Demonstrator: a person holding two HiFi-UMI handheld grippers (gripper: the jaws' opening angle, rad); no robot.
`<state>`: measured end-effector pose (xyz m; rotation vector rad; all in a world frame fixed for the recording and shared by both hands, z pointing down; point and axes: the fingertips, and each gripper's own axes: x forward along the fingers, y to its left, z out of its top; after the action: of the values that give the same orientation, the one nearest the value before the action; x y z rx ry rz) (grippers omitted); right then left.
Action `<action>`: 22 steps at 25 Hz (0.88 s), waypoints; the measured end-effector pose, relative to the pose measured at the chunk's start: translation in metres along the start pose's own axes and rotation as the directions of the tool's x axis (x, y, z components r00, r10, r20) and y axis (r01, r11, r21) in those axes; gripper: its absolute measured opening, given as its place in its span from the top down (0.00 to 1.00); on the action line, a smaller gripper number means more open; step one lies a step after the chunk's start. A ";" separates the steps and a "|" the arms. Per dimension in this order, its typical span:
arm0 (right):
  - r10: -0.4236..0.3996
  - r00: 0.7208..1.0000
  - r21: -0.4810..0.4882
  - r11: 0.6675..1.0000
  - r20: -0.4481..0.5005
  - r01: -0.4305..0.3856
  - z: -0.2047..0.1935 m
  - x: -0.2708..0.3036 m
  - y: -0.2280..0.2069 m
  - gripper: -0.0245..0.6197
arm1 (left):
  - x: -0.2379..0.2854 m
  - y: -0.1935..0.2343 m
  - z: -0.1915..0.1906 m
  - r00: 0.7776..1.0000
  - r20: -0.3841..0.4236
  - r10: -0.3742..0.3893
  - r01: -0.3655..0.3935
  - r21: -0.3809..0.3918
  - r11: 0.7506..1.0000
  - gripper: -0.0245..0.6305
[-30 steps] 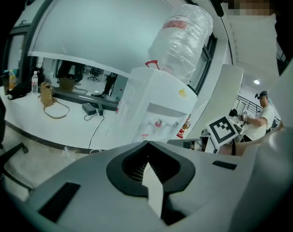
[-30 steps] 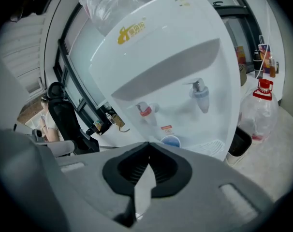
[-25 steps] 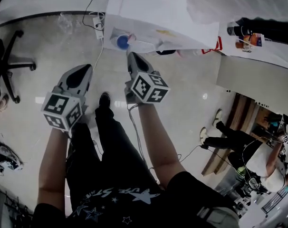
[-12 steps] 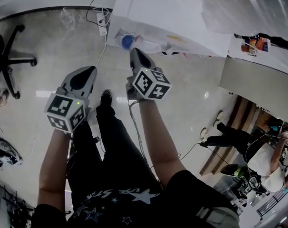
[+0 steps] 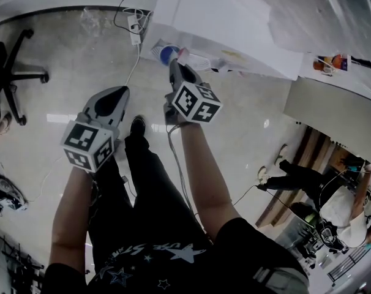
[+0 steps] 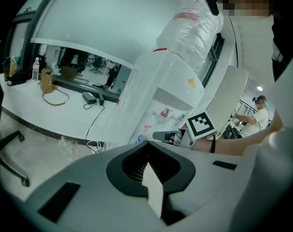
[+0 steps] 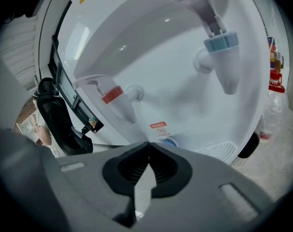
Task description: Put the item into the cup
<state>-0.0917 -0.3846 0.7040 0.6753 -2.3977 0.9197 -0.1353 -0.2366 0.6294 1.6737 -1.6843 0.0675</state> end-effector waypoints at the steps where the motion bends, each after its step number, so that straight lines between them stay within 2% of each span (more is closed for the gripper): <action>1: -0.003 1.000 -0.002 1.000 -0.001 0.003 0.000 0.001 -0.001 0.96 | 0.001 0.001 0.000 1.000 0.000 0.000 0.000 0.000 1.000 0.95; 6: -0.025 1.000 -0.009 1.000 -0.003 0.025 -0.001 -0.002 0.001 0.95 | -0.006 0.003 0.002 1.000 0.000 -0.004 0.004 -0.001 1.000 0.95; 8: -0.027 1.000 -0.001 1.000 -0.009 0.027 -0.002 -0.002 0.003 0.85 | -0.009 0.003 0.002 1.000 -0.001 -0.006 0.006 0.000 1.000 0.95; 22: -0.051 0.998 0.008 0.999 0.032 0.051 -0.002 -0.026 0.005 0.85 | -0.010 -0.007 0.004 0.999 -0.004 -0.045 0.045 0.023 0.999 0.95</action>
<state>-0.0742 -0.3728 0.6877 0.7552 -2.3947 0.9035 -0.1324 -0.2310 0.6179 1.7272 -1.6481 0.0688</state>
